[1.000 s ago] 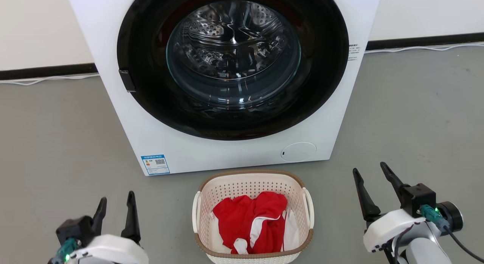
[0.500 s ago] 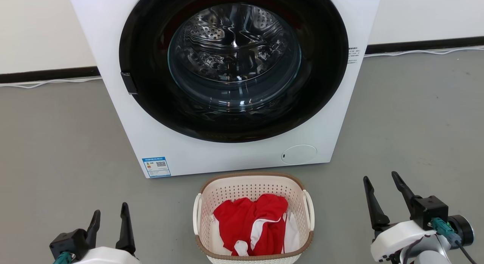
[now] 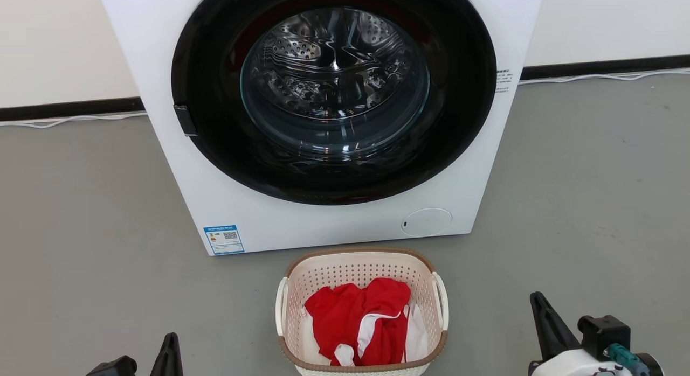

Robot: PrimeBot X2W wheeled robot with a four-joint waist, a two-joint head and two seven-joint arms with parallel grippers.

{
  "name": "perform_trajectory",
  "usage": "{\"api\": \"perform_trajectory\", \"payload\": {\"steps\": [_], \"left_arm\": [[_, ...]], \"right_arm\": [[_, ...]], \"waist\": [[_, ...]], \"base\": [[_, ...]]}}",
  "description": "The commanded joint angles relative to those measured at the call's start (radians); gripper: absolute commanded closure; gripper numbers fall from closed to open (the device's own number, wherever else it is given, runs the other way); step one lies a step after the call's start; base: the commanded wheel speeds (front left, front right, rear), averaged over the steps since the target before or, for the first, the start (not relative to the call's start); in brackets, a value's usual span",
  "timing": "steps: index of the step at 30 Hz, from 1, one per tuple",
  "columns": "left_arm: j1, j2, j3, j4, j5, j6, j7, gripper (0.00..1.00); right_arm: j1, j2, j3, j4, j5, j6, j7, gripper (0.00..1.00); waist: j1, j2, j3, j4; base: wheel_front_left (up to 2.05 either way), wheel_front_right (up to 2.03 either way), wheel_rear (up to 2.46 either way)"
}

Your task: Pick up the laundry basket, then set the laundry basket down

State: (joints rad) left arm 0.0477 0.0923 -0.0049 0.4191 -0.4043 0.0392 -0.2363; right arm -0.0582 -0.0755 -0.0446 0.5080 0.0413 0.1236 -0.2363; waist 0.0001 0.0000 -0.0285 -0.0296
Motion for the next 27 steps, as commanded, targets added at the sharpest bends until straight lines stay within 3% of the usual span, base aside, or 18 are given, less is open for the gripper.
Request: {"api": "perform_trajectory", "payload": {"steps": [1,8,27], "left_arm": [[-0.032,0.010,0.008,-0.027,-0.030,-0.007,0.009,1.00],[-0.039,0.006,0.014,-0.038,-0.108,-0.018,0.030,1.00],[-0.059,-0.002,0.031,-0.062,-0.295,-0.044,0.084,1.00]], "right_arm": [[-0.035,-0.008,-0.009,-0.026,0.037,0.000,0.012,1.00],[-0.032,-0.005,-0.009,-0.046,0.141,0.001,0.031,1.00],[-0.034,0.000,-0.017,-0.085,0.384,0.002,0.083,1.00]], "waist": [[0.0017,0.0000,-0.001,0.001],[0.0000,0.0000,0.003,0.002],[-0.0001,0.0000,0.008,0.007]], "base": [[0.00,0.00,0.00],[0.00,0.00,0.00],[0.00,0.00,0.00]]}}
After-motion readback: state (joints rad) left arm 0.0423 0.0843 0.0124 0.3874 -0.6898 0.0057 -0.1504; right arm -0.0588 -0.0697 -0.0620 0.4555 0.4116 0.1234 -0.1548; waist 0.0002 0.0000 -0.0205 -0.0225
